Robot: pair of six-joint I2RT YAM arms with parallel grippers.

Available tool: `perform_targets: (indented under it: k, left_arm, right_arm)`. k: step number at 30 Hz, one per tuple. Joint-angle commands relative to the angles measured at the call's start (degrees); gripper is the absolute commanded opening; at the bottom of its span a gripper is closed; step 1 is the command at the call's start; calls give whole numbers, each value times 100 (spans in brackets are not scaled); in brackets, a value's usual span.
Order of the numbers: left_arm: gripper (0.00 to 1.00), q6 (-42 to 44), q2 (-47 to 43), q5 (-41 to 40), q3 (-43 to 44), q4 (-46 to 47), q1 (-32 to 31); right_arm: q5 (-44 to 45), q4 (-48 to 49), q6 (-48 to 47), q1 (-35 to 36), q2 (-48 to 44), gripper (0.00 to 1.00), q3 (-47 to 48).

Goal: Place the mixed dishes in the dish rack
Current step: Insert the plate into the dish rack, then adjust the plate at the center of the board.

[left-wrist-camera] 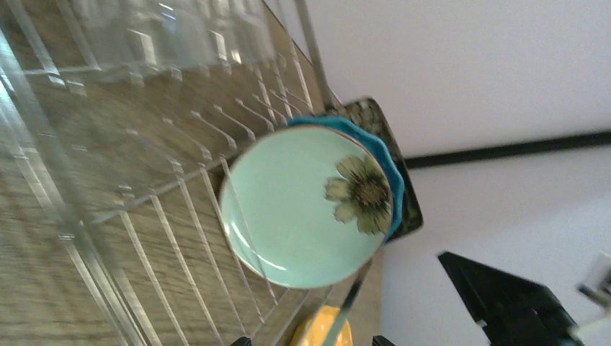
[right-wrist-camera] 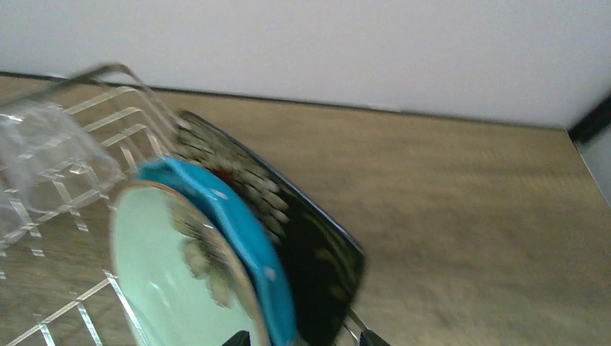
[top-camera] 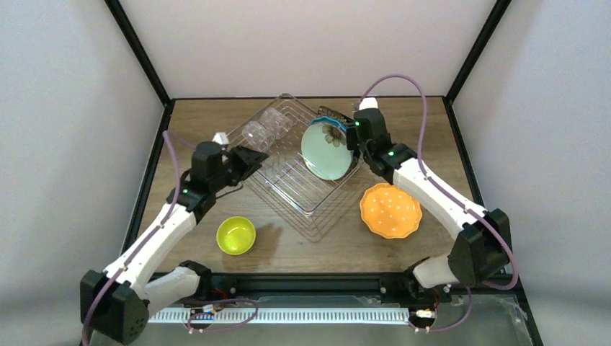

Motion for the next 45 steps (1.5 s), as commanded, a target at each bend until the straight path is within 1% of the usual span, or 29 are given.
perform_targets:
  k: [1, 5, 9, 14, 21, 25, 29, 35, 40, 45]
  left_arm:
    - [96, 592, 551, -171, 812, -308, -777]
    - [96, 800, 1166, -365, 1261, -519, -1538]
    - [97, 905, 1681, -484, 1508, -572, -2108]
    - [97, 1112, 2430, -607, 1926, -709, -2788]
    - [98, 1411, 3626, -769, 2611, -888, -3618]
    - [98, 1427, 4071, -751, 2880, -807, -3820]
    - [98, 1261, 4533, -569, 2939, -453, -3896]
    - [99, 1143, 5105, -496, 3146, -217, -4067]
    - [99, 1112, 5518, -464, 3386, -76, -4169]
    - [99, 1175, 5860, -507, 3609, -23, -4181]
  right_arm:
    - [338, -1277, 1458, -454, 30, 86, 20]
    - [-327, -1543, 2070, -1158, -172, 86, -261]
    - [-798, -1633, 2351, -1761, -394, 86, -618]
    - [-910, -1803, 2509, -2200, -398, 87, -880]
    - [-1149, -1711, 2664, -2877, -604, 88, -1232]
    - [-1113, -1726, 2733, -3217, -728, 88, -1316]
    - [-1110, -1819, 2804, -3576, -695, 89, -1424]
    - [-1540, -1749, 3006, -4184, -636, 90, -1810]
    - [-1650, -1636, 3124, -4431, -505, 90, -2021]
    - [-1681, -1576, 3167, -4538, -229, 90, -1957]
